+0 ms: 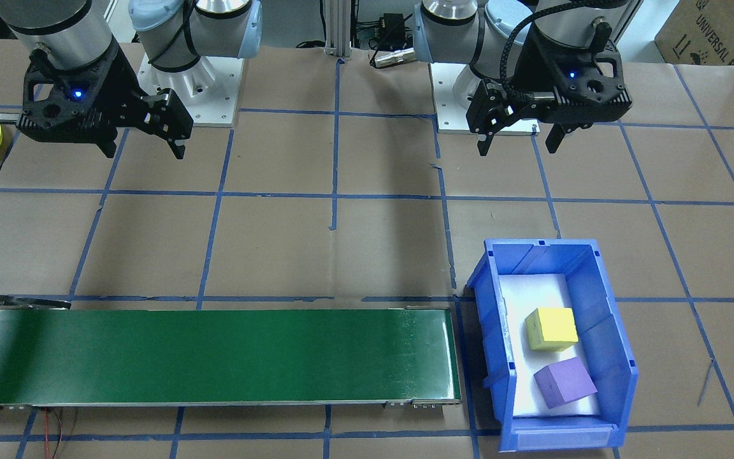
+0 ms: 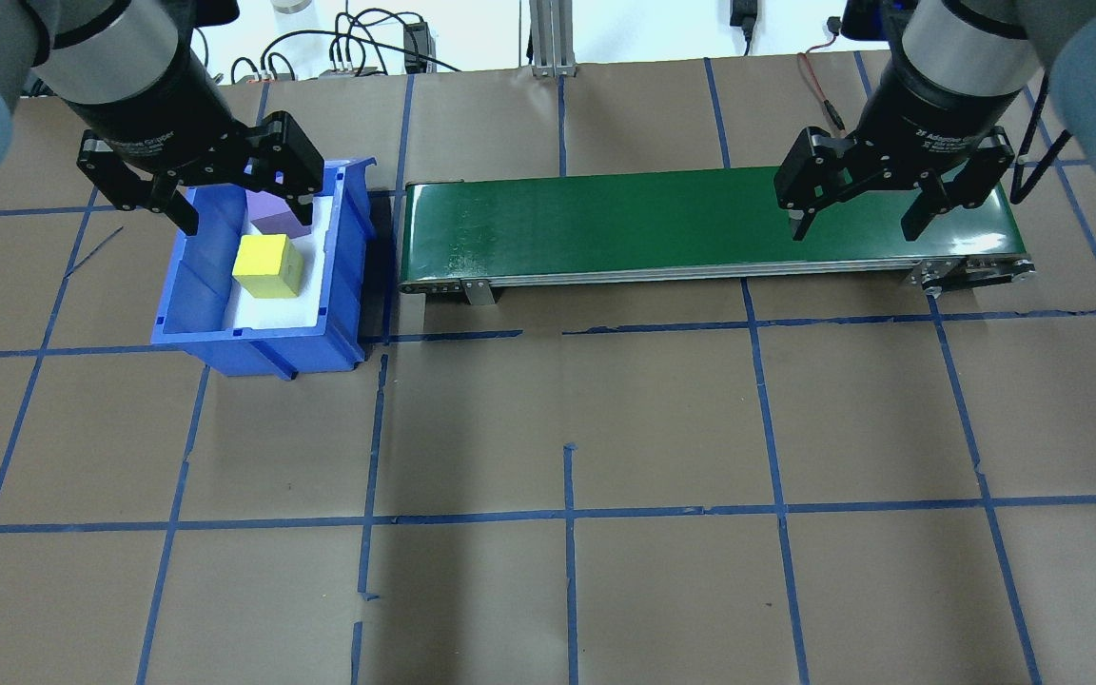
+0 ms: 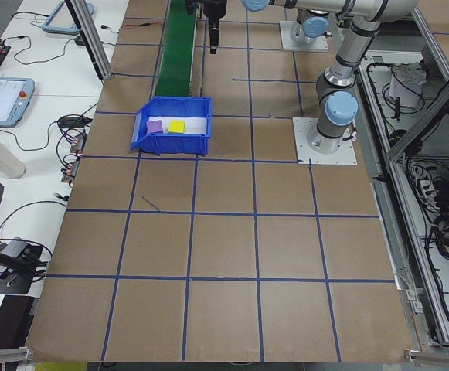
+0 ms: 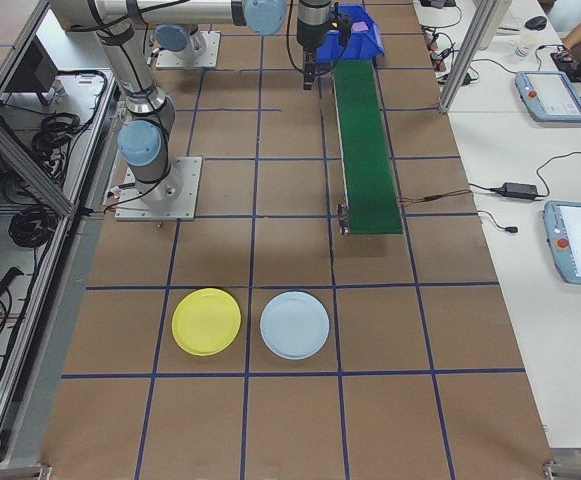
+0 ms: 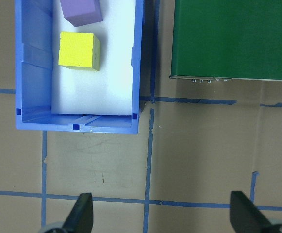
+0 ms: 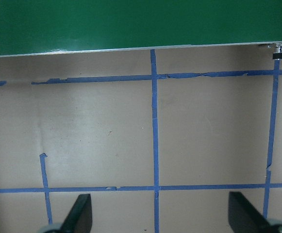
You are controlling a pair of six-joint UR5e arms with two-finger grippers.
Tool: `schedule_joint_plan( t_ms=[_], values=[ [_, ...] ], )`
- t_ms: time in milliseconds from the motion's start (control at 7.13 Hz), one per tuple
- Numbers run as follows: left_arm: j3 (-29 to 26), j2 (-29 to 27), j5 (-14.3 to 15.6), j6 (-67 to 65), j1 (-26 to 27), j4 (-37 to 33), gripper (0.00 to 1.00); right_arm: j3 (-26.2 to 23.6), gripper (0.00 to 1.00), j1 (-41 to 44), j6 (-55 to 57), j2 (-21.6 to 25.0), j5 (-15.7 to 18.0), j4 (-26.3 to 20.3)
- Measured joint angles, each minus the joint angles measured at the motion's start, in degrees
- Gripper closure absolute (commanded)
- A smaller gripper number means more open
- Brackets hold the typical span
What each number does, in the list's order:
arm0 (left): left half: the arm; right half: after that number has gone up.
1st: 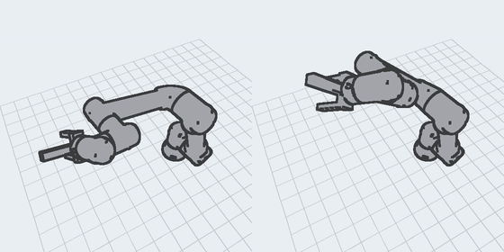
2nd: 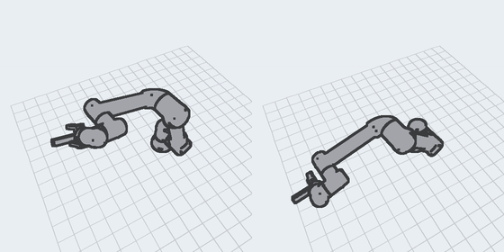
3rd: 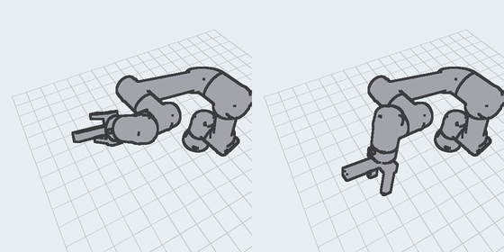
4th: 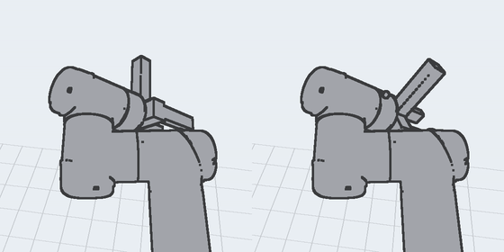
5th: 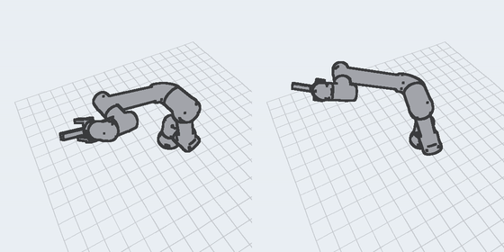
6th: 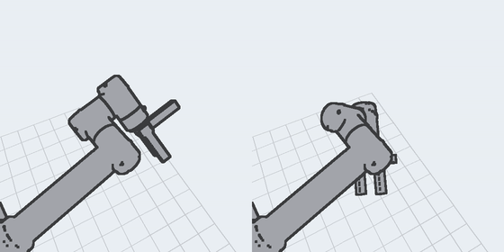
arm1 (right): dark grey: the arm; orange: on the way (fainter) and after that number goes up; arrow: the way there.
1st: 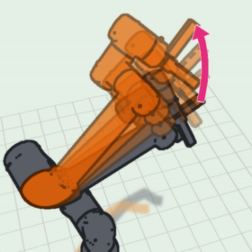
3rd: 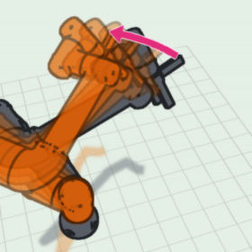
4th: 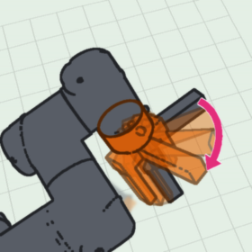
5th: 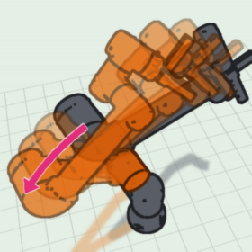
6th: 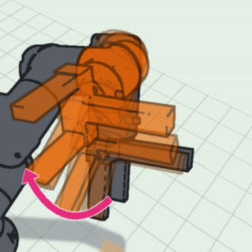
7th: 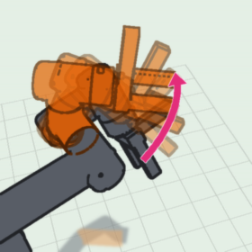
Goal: Move block left to right into plate
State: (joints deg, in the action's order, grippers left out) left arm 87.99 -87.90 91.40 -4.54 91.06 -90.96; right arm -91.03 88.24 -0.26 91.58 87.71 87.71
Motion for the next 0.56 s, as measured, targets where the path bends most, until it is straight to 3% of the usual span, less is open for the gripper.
schedule_joint_plan(
  t_ms=[561],
  values=[
    [0.2,0.1,-0.5,0.3,-0.1,0.2,0.00,0.0,0.00,-0.1,0.0,0.0,0.0,-0.1]
  ],
)
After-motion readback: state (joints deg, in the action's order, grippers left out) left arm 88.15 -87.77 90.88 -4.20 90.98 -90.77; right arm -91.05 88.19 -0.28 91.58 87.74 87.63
